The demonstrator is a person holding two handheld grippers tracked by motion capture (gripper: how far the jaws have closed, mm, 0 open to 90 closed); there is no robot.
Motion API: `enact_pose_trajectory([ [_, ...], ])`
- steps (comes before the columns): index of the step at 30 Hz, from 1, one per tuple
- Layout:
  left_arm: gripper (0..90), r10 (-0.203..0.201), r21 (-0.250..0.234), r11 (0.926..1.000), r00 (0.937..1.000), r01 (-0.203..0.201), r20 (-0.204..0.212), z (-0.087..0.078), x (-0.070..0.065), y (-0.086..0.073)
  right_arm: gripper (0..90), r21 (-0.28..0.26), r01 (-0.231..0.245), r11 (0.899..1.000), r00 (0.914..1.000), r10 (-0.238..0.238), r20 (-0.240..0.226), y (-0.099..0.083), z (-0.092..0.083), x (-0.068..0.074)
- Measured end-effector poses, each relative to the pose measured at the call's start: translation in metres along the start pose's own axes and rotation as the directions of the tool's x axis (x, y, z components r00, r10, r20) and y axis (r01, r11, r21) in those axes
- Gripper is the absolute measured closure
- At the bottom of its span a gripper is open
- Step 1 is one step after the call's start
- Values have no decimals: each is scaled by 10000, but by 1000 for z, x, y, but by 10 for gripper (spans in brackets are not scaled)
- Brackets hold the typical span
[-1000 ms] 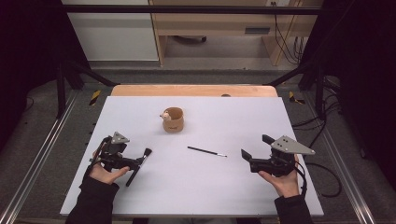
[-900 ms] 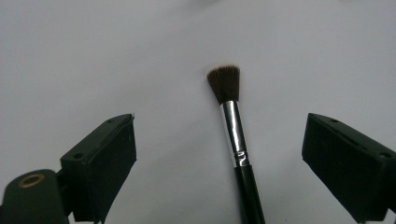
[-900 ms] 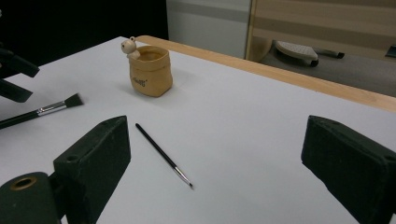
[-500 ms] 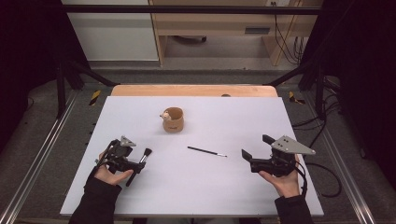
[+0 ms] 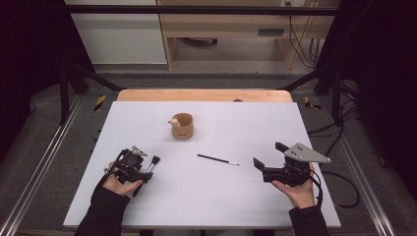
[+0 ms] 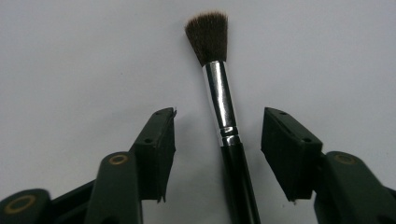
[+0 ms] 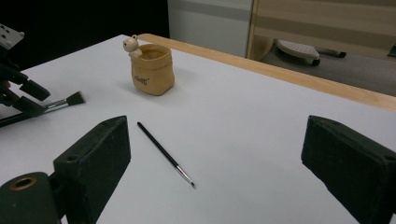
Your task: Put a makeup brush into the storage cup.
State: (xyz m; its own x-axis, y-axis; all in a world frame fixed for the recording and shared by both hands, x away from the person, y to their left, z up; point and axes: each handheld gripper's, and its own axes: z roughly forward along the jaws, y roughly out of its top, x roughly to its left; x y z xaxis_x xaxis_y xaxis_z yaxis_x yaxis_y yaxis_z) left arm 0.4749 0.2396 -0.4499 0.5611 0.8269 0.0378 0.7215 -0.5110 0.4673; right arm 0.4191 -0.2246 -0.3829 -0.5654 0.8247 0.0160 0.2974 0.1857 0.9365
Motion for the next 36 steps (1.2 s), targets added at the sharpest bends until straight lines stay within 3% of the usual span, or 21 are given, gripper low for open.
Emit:
enact_pose_trajectory([
  [4, 521, 54, 253, 9997, 9999, -57, 124, 2, 0, 0, 87, 41, -1, 10000, 10000, 1, -18, 0, 1, 0],
  [15, 661, 74, 387, 9992, 9994, -87, 347, 2, -1, 0, 87, 109, 53, 9999, 10000, -52, -43, -1, 2, 2],
  [25, 747, -153, 774, 9969, 9987, 115, 489, 1, 1, 2, 86, 193, 32, 9998, 9999, -30, -106, -1, 4, 2],
  [36, 774, 260, 1044, 9941, 9987, -305, 443, 1, 0, 5, 85, 208, 3, 9998, 9998, 1, -207, -1, 5, 3],
])
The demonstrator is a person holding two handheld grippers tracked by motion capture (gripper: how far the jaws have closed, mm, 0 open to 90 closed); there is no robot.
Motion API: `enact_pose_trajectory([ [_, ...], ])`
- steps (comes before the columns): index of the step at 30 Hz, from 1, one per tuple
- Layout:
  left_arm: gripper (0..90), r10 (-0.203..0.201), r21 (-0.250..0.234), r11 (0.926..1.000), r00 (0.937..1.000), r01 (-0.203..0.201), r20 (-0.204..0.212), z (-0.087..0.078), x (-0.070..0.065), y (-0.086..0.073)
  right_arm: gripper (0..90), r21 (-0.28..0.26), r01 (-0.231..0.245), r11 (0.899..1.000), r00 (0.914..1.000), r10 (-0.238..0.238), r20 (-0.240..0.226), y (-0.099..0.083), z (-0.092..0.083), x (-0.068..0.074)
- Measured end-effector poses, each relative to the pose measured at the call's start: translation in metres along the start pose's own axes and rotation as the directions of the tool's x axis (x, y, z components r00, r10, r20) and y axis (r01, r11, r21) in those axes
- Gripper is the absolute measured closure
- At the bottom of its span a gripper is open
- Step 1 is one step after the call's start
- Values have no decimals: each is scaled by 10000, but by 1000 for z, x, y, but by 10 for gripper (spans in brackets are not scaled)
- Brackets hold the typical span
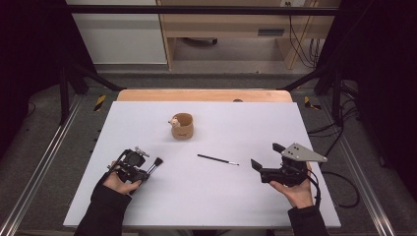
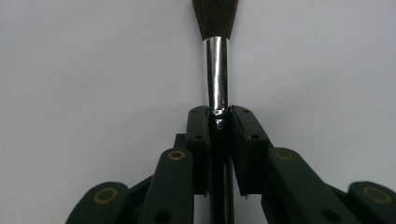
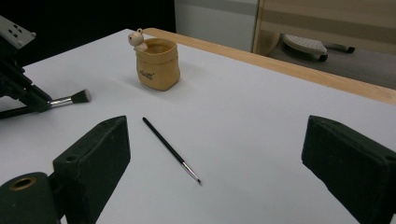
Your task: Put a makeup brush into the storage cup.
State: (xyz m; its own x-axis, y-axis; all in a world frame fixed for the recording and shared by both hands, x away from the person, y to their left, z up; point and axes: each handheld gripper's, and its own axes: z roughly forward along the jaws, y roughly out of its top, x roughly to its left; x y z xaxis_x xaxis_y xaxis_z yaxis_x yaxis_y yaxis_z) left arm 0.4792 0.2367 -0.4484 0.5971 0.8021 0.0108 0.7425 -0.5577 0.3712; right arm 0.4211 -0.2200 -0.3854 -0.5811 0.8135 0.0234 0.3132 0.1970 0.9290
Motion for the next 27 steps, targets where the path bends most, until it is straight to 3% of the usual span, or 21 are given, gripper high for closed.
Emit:
enact_pose_trajectory([
  [15, 778, 476, 17, 9989, 9988, -476, -87, -2, -3, -1, 86, -11, -66, 10000, 9999, 66, -80, 0, 0, -1],
  [27, 779, 456, -919, 9946, 9987, -475, -225, -20, -3, -4, 87, -39, -80, 10000, 9999, 80, -65, 0, -1, -1],
])
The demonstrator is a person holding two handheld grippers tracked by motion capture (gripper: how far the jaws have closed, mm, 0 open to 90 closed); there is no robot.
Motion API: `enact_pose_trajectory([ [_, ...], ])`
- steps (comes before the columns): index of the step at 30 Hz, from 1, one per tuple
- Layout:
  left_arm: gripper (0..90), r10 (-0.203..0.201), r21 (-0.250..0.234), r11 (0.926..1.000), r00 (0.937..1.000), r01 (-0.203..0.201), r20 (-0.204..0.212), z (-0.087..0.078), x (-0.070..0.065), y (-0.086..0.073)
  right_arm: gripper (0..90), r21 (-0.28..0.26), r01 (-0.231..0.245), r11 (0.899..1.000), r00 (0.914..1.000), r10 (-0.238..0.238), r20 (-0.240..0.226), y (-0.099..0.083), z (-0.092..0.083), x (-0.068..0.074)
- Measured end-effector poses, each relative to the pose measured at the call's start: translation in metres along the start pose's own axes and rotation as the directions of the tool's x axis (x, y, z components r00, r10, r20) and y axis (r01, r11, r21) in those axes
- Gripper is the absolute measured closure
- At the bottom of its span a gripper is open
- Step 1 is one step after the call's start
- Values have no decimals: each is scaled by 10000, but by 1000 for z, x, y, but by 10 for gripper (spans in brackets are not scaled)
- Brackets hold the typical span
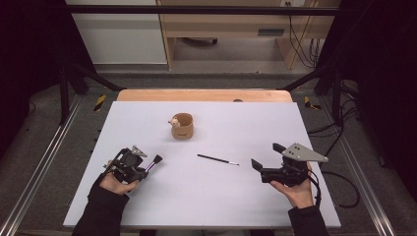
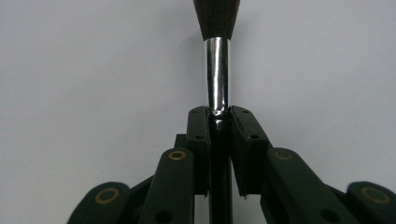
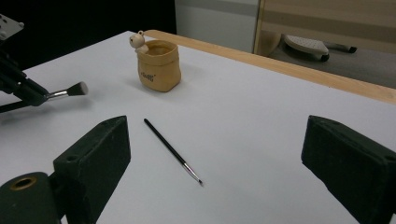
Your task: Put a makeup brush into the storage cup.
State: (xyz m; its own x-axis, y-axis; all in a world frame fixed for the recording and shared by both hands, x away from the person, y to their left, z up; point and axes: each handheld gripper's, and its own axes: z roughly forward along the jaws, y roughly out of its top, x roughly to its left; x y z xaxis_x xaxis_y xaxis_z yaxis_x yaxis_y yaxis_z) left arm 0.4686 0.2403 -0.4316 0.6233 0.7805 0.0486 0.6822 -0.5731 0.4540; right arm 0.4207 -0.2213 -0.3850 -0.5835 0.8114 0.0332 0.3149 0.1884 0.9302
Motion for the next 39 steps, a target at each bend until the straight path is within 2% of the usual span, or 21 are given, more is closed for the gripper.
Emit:
enact_pose_trajectory([
  [6, 779, -146, -495, 9987, 9999, 146, 20, -8, -1, 1, 87, -84, -64, 9999, 10000, 64, -38, 0, 0, 0],
  [9, 779, -311, -930, 9952, 9995, 305, -55, -13, -3, 1, 87, -116, -83, 9999, 10000, 82, -40, 0, 0, 0],
  [13, 779, -322, -1203, 9923, 9994, 303, -139, -17, -4, 1, 88, -154, -104, 9998, 9999, 103, -45, 1, 0, 1],
  [16, 779, -424, -1554, 9871, 9989, 387, -209, -21, -6, 2, 88, -177, -115, 9998, 9999, 115, -48, 1, -1, 1],
  [17, 779, -498, -1834, 9821, 9984, 440, -271, -23, -8, 2, 88, -193, -133, 9997, 9999, 132, -60, 1, -1, 1],
  [20, 779, -514, -1963, 9795, 9983, 454, -258, -26, -10, 2, 89, -200, -136, 9997, 9999, 134, -74, 2, -1, 2],
  [21, 779, -476, -2175, 9753, 9983, 391, -338, -29, -11, 3, 89, -229, -152, 9996, 9998, 150, -93, 2, -1, 2],
  [24, 779, -409, -2244, 9740, 9984, 309, -398, -31, -12, 3, 89, -242, -180, 9995, 9998, 177, -124, 2, -1, 3],
  [26, 779, -417, -2523, 9673, 9979, 277, -502, -33, -15, 3, 89, -244, -190, 9995, 9997, 187, -128, 2, -1, 4],
  [32, 779, -429, -2958, 9550, 9972, 229, -612, -39, -21, 4, 90, -241, -251, 9994, 9995, 246, -196, 3, 0, 5],
  [35, 779, -462, -3218, 9466, 9965, 214, -696, -42, -23, 4, 90, -241, -256, 9994, 9995, 251, -212, 3, 1, 6],
  [37, 779, -585, -3456, 9379, 9960, 315, -679, -43, -24, 4, 91, -226, -218, 9995, 9996, 214, -186, 2, 1, 6],
  [38, 779, -585, -3456, 9379, 9960, 315, -679, -43, -24, 4, 92, -222, -210, 9995, 9996, 206, -187, 2, 1, 6],
  [39, 779, -629, -3665, 9300, 9949, 297, -791, -45, -25, 4, 92, -221, -196, 9996, 9997, 192, -179, 2, 1, 6],
])
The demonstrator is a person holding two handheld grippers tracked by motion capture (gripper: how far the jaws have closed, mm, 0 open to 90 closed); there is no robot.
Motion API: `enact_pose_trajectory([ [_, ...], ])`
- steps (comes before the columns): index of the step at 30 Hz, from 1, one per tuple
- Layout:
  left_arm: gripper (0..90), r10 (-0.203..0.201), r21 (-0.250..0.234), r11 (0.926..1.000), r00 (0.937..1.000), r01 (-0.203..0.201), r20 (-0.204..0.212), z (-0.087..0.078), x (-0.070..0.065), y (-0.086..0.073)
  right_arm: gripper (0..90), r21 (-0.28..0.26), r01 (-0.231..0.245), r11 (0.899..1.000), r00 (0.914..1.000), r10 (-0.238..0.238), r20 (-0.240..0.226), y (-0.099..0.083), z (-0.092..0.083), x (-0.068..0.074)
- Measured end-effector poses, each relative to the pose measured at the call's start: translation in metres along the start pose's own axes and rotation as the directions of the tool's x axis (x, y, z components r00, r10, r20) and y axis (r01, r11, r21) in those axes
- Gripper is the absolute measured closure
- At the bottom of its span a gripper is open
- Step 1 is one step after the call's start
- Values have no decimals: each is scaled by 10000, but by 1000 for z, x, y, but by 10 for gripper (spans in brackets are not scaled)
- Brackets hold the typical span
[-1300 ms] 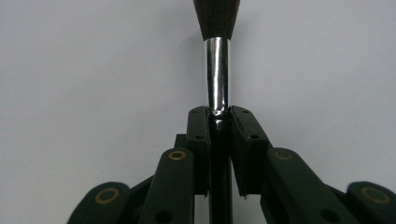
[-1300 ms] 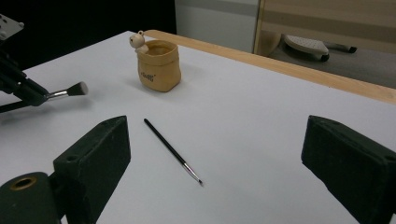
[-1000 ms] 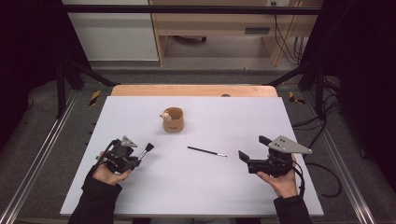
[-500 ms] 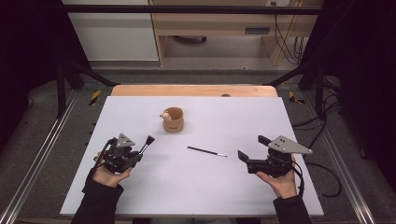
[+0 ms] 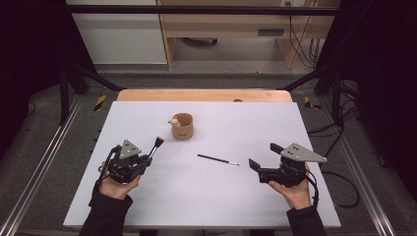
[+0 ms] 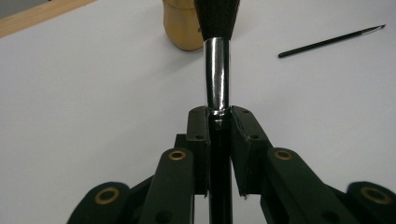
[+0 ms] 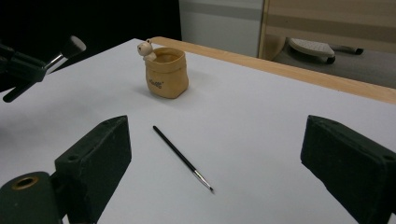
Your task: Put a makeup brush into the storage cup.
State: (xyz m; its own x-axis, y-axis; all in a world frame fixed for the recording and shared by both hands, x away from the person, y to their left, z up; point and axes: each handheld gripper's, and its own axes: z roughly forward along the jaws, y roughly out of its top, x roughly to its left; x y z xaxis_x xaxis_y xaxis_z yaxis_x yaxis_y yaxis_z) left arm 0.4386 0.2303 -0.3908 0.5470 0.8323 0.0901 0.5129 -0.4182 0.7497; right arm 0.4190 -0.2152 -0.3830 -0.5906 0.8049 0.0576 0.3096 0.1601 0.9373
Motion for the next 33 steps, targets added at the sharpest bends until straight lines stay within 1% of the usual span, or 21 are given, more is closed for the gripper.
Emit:
enact_pose_trajectory([
  [1, 779, 0, 0, 10000, 10000, 0, 0, 0, 0, 0, 92, 0, 0, 10000, 10000, 0, 0, 0, 0, 0],
  [4, 779, -141, -450, 9989, 9999, 137, -91, -3, -2, 0, 92, 10, 48, 10000, 10000, -48, 87, 0, 0, 0],
  [6, 779, -136, -495, 9987, 9999, 130, -103, -3, -2, 0, 92, 9, 38, 10000, 10000, -38, 84, 0, 0, 1],
  [7, 779, -200, -678, 9975, 9997, 190, -145, -4, -4, 0, 91, -5, 64, 10000, 9999, -64, 83, 0, 0, 1],
  [8, 779, -200, -678, 9975, 9997, 190, -145, -4, -4, 0, 91, -3, 69, 10000, 9999, -69, 79, 0, 0, 2],
  [10, 779, -233, -876, 9959, 9995, 216, -190, -5, -5, 1, 91, 3, 102, 9999, 9999, -102, 51, 1, 1, 2],
  [11, 778, -233, -876, 9959, 9995, 216, -190, -5, -5, 1, 91, 20, 95, 10000, 9999, -95, 58, 1, 1, 3],
  [12, 779, -290, -1062, 9940, 9993, 264, -228, -5, -6, 1, 91, 24, 93, 10000, 9999, -93, 58, 0, 1, 3],
  [13, 778, -290, -1062, 9940, 9993, 264, -228, -5, -6, 1, 91, 24, 93, 10000, 9999, -93, 58, 0, 1, 3],
  [14, 779, -337, -1258, 9916, 9990, 299, -281, -6, -7, 1, 91, 31, 92, 10000, 9999, -92, 64, 0, 1, 3],
  [15, 779, -337, -1258, 9916, 9990, 299, -281, -6, -7, 1, 91, 25, 92, 10000, 9999, -93, 70, 0, 1, 3],
  [18, 779, -440, -1615, 9862, 9983, 374, -375, -8, -6, 1, 91, 14, 94, 10000, 9999, -94, 73, 0, 1, 3],
  [20, 779, -436, -1649, 9856, 9984, 371, -360, -8, -5, 1, 91, 30, 121, 9999, 9999, -122, 73, 0, 1, 3],
  [23, 778, -761, -1974, 9778, 9969, 703, -222, -9, -2, 3, 91, 28, 148, 9999, 9999, -149, 81, 0, 1, 2],
  [25, 779, -794, -2043, 9761, 9967, 738, -192, -9, -1, 4, 90, 0, 121, 9999, 9998, -121, 127, 0, 0, 2],
  [26, 778, -897, -2230, 9713, 9957, 826, -220, -10, 0, 5, 90, -8, 115, 9999, 9998, -115, 135, 0, 0, 2],
  [28, 778, -977, -2361, 9675, 9951, 909, -173, -11, 2, 7, 88, -26, 109, 9999, 9998, -109, 149, 0, -1, 1],
  [29, 778, -977, -2361, 9675, 9951, 909, -173, -11, 2, 7, 87, -23, 118, 9999, 9998, -118, 159, 0, -1, 1],
  [30, 778, -1018, -2481, 9641, 9947, 950, -144, -12, 3, 10, 87, -16, 122, 9999, 9998, -122, 174, 0, -1, 1],
  [31, 779, -1018, -2481, 9641, 9947, 950, -144, -12, 3, 10, 86, -27, 108, 9999, 9998, -107, 184, 0, -1, 1],
  [33, 779, -1034, -2587, 9612, 9945, 961, -147, -12, 3, 13, 84, 0, 103, 9999, 9997, -103, 205, 0, 0, 1],
])
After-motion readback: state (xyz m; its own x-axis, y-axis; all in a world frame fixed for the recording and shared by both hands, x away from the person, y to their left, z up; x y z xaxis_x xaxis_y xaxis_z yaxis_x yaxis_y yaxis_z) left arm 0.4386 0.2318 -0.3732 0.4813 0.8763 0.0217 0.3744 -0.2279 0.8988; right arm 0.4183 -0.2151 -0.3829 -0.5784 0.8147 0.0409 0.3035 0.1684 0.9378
